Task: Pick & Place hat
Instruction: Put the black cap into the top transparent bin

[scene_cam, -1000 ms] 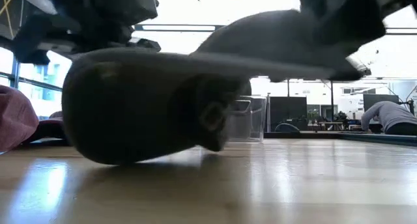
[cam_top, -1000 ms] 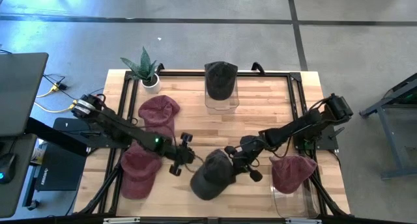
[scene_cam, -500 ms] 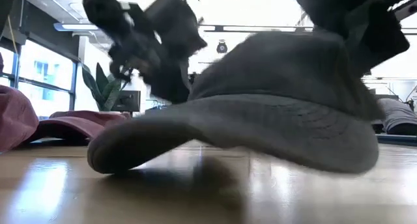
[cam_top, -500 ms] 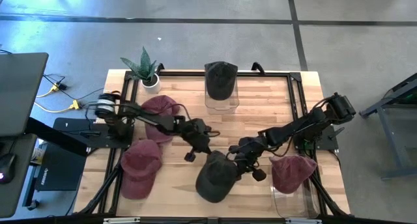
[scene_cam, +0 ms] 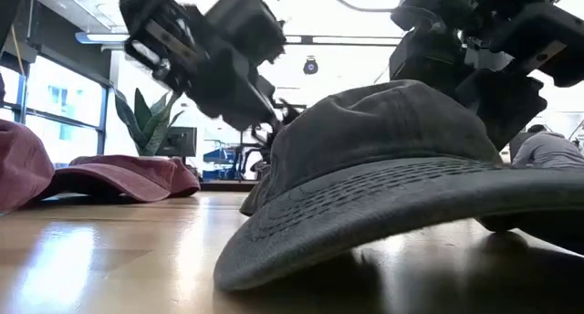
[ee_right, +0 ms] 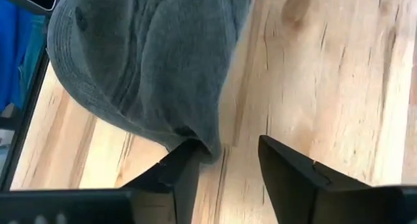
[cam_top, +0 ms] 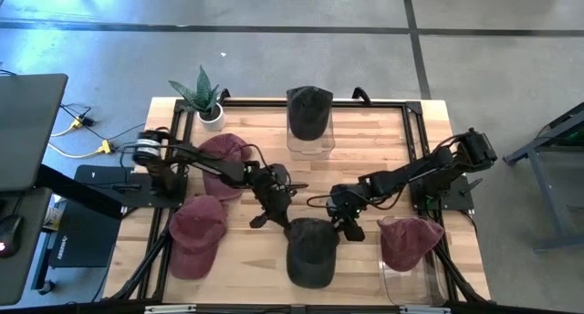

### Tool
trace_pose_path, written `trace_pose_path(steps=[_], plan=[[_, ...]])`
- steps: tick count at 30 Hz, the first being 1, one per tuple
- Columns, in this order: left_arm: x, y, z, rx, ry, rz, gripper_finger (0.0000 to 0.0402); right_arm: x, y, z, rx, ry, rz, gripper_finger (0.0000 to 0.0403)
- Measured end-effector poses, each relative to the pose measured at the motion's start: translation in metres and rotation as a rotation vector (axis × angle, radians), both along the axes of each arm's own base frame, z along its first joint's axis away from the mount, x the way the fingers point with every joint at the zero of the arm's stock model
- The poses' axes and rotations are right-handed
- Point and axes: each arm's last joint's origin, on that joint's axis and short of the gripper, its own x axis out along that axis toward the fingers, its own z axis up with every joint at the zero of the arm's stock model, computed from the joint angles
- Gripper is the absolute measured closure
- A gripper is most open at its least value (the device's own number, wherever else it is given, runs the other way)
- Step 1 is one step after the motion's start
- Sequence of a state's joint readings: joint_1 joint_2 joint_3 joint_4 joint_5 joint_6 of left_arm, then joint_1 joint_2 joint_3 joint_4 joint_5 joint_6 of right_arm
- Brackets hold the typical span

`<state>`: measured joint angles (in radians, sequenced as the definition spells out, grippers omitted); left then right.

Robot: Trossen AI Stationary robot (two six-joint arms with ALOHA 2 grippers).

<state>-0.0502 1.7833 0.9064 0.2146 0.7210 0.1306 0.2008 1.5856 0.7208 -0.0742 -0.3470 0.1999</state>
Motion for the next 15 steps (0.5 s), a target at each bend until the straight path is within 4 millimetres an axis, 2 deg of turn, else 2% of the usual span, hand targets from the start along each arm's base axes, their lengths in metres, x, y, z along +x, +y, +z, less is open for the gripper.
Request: trace_pose_path(steps=[4,8,12,15], plan=[[-0.011,-0.006,0.003,0.163,0.058,0.085,0.0397,0.001,0.001,0.001,-0.005,-0.025,0.022,0.0239],[-0.008,-0.006,0.010,0.177,0.003,0.118,0.0397,0.002,0.004,0.002,-0.002,-0.053,0.058,0.0239],[-0.002,-0.001,-0.006,0.187,0.032,0.157,0.0385,0.003,0.006,0.003,0.006,-0.074,0.069,0.0241],[0.003,0.010,-0.013,0.164,0.052,0.241,0.0345,0.005,0.006,0.005,0.013,-0.099,0.071,0.0240]])
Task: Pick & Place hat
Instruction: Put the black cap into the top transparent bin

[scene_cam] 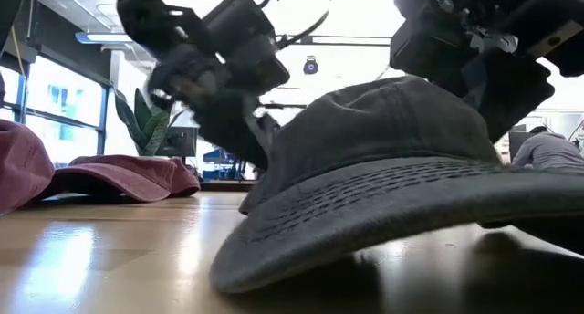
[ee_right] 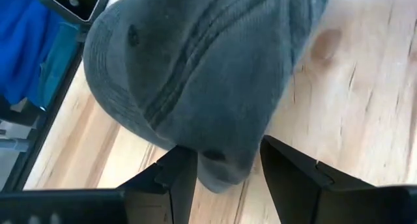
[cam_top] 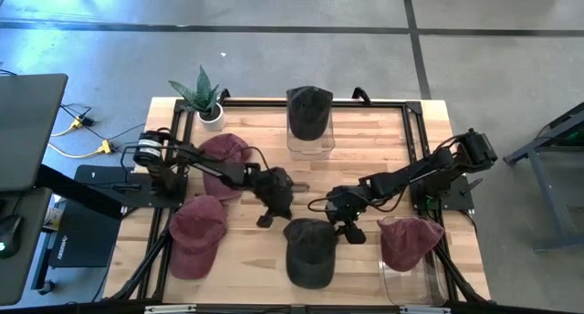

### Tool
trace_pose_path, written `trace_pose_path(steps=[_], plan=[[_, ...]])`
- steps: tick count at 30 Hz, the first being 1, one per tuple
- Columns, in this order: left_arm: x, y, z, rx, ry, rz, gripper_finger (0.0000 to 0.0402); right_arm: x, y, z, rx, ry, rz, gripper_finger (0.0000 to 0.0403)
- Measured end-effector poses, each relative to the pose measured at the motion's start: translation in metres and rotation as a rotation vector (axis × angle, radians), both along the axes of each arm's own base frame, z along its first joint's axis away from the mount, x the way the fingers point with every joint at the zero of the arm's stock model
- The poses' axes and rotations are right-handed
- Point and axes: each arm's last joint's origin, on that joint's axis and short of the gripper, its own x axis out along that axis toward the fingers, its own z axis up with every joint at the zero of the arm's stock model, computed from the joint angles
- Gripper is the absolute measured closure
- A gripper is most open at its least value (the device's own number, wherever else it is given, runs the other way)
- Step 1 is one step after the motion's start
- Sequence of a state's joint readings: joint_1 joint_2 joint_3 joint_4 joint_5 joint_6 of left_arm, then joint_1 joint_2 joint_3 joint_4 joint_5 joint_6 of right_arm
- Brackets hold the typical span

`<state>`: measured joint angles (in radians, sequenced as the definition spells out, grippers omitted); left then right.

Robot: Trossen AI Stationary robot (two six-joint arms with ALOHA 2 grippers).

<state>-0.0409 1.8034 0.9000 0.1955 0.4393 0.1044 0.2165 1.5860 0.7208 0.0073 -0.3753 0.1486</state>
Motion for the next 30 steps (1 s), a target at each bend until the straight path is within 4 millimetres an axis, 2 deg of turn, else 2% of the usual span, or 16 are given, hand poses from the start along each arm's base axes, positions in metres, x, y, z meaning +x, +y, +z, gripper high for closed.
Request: trace_pose_path(steps=[3,8,12,15,20,26,30], plan=[[0.005,0.007,0.002,-0.061,-0.040,-0.021,0.0283,0.001,0.001,0.001,0.012,-0.017,0.023,0.0242],[0.012,0.007,-0.008,-0.194,-0.121,-0.208,0.0169,0.001,0.001,0.001,0.003,-0.032,0.047,0.0245],[0.019,0.000,-0.009,-0.241,-0.182,-0.295,0.0109,0.001,0.001,0.002,0.002,-0.038,0.050,0.0244],[0.025,-0.003,-0.014,-0.321,-0.144,-0.383,0.0096,0.001,0.001,0.002,0.002,-0.038,0.050,0.0246],[0.034,-0.010,0.004,-0.415,-0.185,-0.539,0.0094,0.001,0.001,0.002,-0.007,-0.046,0.062,0.0246],[0.034,-0.009,0.008,-0.438,-0.138,-0.511,0.0094,0.009,0.002,0.008,0.025,-0.149,0.042,0.0242],[0.029,-0.006,0.014,-0.416,-0.077,-0.450,0.0094,0.021,0.002,0.006,0.083,-0.244,0.070,0.0220]])
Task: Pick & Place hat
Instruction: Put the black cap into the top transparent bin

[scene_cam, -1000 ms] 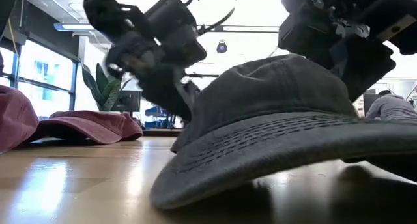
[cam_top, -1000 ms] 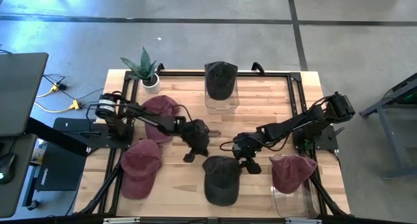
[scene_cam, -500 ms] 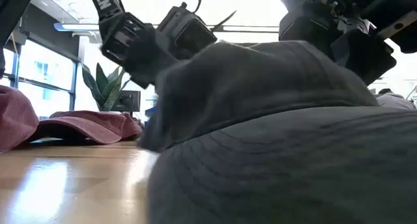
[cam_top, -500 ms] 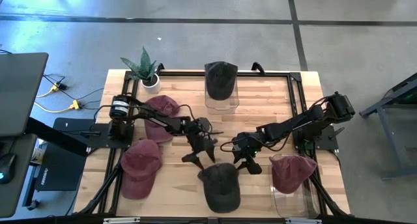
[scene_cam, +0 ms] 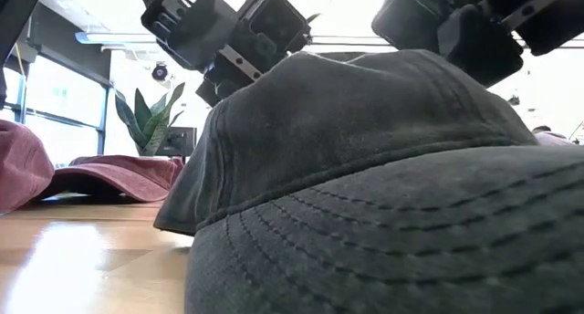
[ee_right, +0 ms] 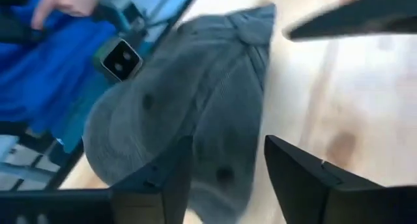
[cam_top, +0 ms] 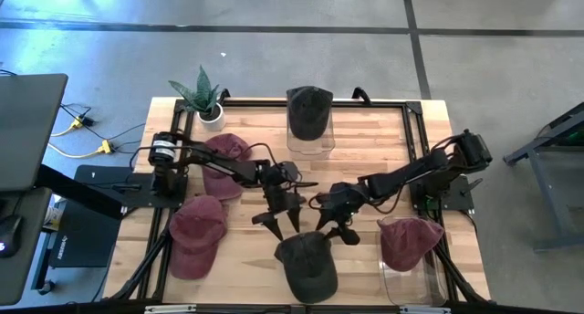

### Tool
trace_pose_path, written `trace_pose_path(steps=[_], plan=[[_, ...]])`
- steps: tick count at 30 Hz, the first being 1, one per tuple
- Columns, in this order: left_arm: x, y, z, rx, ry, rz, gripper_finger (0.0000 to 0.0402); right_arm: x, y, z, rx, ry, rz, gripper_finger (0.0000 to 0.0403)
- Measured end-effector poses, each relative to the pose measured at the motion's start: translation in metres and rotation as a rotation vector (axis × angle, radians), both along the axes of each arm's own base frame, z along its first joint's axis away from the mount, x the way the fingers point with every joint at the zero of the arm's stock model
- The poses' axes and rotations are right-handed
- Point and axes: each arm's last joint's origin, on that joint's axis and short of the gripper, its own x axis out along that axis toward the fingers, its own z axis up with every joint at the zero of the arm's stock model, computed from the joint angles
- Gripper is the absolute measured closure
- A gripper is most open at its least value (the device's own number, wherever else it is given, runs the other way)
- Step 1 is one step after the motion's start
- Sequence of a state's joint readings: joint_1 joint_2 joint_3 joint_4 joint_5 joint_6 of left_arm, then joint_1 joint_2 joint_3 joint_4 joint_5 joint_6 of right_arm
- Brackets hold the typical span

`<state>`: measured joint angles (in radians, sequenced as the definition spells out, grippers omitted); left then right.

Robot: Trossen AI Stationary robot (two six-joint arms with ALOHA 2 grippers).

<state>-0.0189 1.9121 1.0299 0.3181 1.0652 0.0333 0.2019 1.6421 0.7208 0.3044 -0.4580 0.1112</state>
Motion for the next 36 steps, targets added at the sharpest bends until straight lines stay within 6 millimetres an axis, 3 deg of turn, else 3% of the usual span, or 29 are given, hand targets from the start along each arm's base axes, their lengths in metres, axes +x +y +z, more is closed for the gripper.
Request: trace_pose_path(steps=[6,10,17,21,26,36], plan=[[-0.009,0.001,0.009,0.080,0.035,0.048,0.0094,0.018,-0.003,-0.020,0.143,-0.094,0.137,0.0176],[-0.015,0.002,0.015,0.119,0.044,0.059,0.0094,0.021,-0.006,-0.029,0.223,-0.117,0.251,0.0177],[-0.017,-0.015,0.015,0.117,0.037,0.004,0.0094,0.020,-0.010,-0.026,0.297,-0.126,0.365,0.0254],[-0.011,-0.032,-0.005,0.101,0.082,-0.010,0.0094,0.020,-0.011,-0.025,0.295,-0.130,0.365,0.0319],[-0.006,-0.045,-0.008,0.166,0.068,0.102,0.0094,0.021,-0.010,-0.023,0.312,-0.141,0.379,0.0390],[0.000,-0.040,-0.010,0.158,0.041,0.163,0.0094,0.024,-0.010,-0.020,0.316,-0.152,0.380,0.0374]])
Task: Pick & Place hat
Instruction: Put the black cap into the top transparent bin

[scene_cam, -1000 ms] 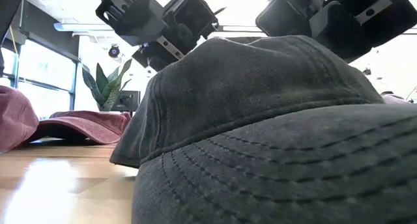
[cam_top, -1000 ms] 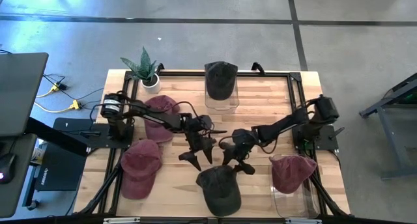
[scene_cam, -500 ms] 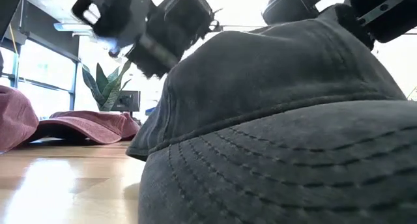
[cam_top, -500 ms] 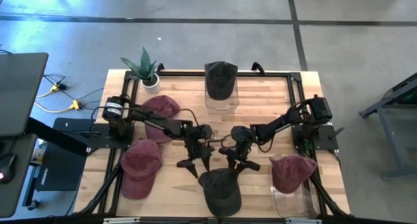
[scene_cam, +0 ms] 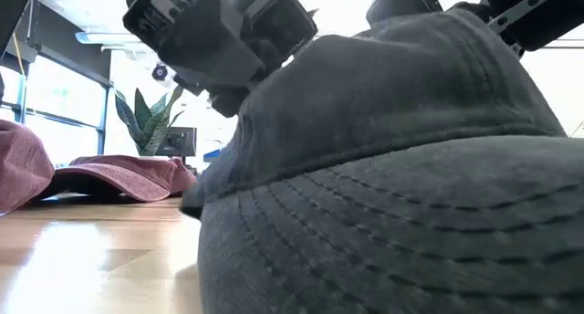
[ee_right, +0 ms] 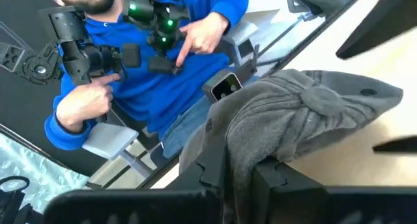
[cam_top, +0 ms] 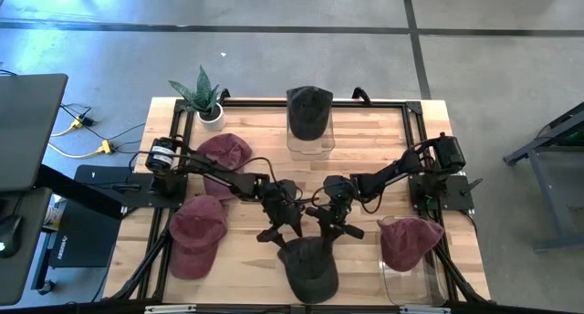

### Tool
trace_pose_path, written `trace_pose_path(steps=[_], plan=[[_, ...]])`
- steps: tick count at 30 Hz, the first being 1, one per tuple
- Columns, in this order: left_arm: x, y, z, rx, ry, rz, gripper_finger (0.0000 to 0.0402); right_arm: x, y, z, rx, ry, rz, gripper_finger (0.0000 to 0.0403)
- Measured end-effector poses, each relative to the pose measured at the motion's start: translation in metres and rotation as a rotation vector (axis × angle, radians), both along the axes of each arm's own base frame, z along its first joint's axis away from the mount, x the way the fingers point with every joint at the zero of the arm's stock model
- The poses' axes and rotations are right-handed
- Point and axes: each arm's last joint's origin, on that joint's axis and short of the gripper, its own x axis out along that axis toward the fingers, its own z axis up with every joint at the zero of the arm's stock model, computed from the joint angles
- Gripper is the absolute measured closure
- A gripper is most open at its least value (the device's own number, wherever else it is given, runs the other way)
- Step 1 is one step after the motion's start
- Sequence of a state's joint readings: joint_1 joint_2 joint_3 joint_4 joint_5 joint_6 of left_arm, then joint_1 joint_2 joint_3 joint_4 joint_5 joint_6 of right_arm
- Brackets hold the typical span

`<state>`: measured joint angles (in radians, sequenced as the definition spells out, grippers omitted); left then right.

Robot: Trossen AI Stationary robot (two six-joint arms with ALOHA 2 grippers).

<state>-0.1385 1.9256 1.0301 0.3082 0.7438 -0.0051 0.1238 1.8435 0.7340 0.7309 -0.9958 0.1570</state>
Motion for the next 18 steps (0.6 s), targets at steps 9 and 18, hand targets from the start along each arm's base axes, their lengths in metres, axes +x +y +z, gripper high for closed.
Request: trace_pose_path(steps=[9,18], plan=[[0.022,-0.013,-0.006,-0.138,0.006,-0.184,0.0094,0.000,0.001,0.003,0.021,0.009,0.043,0.0396],[0.023,-0.014,0.000,-0.184,-0.055,-0.303,0.0094,-0.004,0.006,0.014,0.043,-0.016,0.097,0.0369]])
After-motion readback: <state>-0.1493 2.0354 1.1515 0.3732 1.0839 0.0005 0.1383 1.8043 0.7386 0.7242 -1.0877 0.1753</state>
